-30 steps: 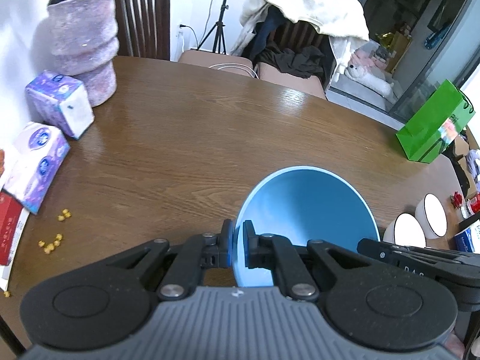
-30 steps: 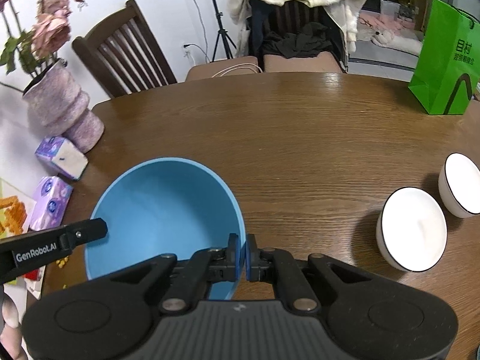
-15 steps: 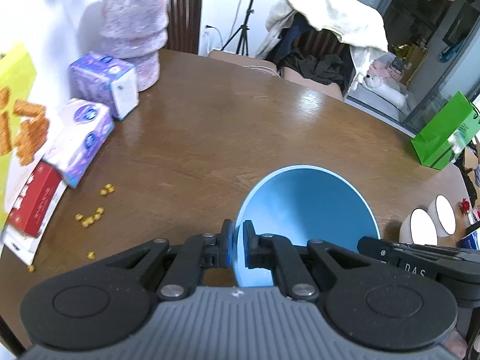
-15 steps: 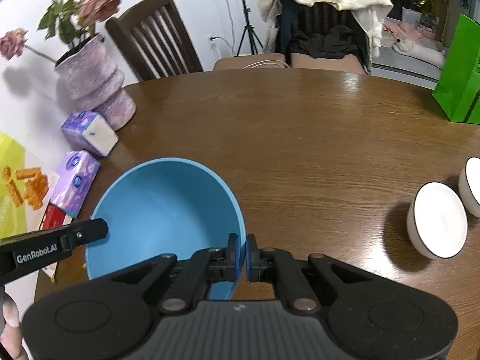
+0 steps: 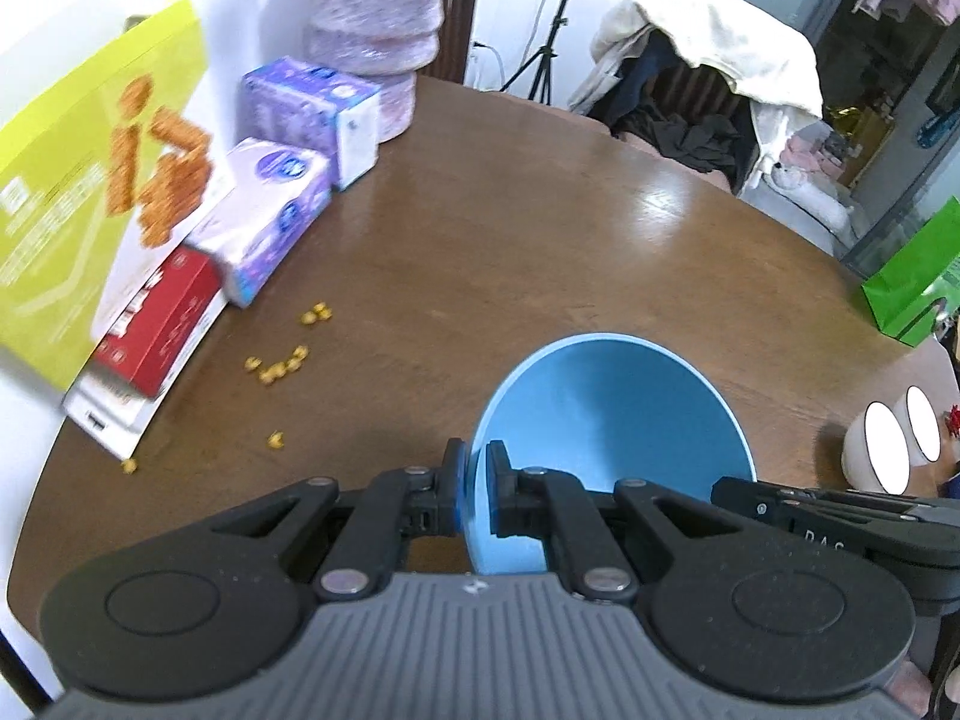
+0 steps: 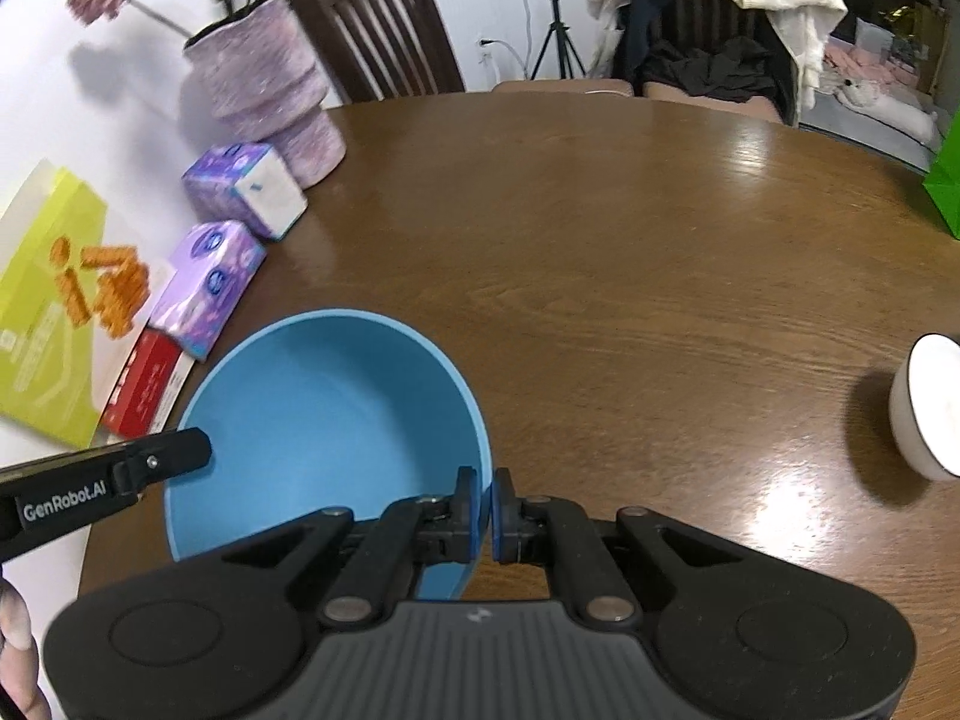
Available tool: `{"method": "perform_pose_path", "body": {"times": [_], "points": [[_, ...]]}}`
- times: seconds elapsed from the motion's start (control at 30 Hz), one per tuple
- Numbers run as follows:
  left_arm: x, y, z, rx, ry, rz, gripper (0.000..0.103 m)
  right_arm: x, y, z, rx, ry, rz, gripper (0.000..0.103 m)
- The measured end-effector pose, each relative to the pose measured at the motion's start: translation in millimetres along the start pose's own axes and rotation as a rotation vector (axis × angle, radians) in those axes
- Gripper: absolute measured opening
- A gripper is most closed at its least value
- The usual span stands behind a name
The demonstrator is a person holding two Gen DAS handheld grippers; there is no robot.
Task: Organize plates and bowls
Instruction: 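Lift and carry the blue bowl with both grippers toward the snack boxes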
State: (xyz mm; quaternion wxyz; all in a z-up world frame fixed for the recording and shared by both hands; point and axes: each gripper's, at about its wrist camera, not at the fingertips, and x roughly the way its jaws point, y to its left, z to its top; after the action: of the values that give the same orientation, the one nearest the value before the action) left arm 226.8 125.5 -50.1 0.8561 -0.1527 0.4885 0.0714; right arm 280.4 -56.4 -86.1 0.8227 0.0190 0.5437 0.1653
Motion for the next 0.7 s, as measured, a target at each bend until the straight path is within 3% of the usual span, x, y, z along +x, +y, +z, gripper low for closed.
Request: {"method": "perform_pose_path", "body": {"times": [0.7], "points": [[-7.1, 56.9, -45.5, -0.081, 0.027, 0.059, 0.007, 25.1, 50.7, -34.0, -0.099, 0.066, 0.038, 0.005]]}}
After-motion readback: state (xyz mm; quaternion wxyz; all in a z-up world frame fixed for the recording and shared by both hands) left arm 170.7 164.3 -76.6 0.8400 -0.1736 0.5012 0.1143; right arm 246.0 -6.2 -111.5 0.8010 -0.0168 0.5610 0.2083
